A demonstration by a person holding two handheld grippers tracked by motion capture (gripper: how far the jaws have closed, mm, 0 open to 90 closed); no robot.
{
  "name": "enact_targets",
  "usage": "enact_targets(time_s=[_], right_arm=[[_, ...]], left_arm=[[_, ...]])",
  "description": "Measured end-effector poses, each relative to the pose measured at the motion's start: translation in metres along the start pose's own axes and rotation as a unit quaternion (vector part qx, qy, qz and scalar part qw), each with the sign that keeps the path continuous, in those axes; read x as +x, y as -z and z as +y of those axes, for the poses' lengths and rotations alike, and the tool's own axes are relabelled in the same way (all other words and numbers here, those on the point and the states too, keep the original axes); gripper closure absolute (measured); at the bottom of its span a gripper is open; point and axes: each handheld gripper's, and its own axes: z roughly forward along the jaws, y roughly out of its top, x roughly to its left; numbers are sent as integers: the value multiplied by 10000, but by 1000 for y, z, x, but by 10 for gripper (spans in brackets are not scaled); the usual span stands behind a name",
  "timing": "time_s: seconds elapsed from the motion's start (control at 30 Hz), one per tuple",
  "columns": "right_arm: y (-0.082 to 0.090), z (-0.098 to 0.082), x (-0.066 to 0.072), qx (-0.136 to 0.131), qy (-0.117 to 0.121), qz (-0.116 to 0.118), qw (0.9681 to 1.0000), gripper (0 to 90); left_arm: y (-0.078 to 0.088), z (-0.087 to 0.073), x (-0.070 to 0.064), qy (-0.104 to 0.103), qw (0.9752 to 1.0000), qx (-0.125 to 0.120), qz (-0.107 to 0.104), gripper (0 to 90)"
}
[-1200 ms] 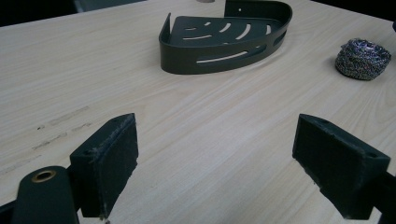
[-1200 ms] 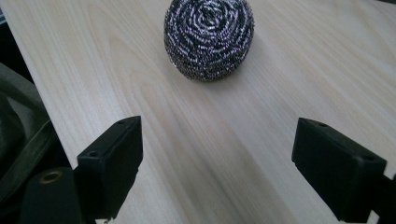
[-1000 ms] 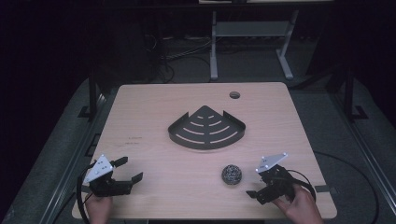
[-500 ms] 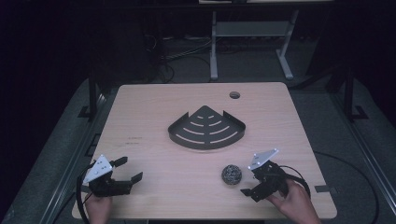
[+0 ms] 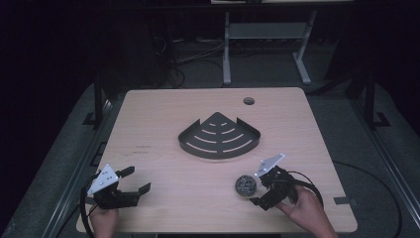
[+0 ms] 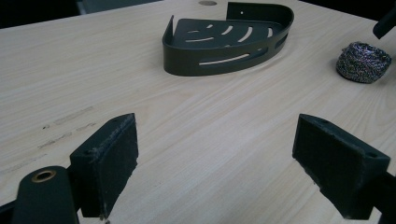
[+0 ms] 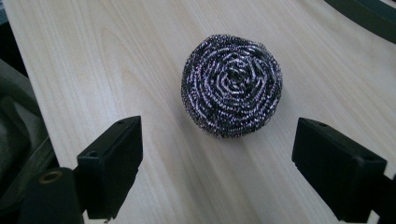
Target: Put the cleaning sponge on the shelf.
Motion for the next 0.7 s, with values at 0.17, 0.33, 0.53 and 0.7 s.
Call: enact_targets(time_s=[0.17,0.33,0.53,0.7], right_arm=[[-5,6,-1,70,23,18,10000,158],[-7,9,-3,97,59,31,9999,158],[-8,12,-5,115,49,49,9999,158],[-8,16,-7,147,87,53,9998,158]], left_arm=[[0,0,0,9,10000,6,1,137],[0,0,0,10,10000,10,2,137],[0,0,0,15,10000,15,11,137],[0,0,1,21,10000,16,12,137]])
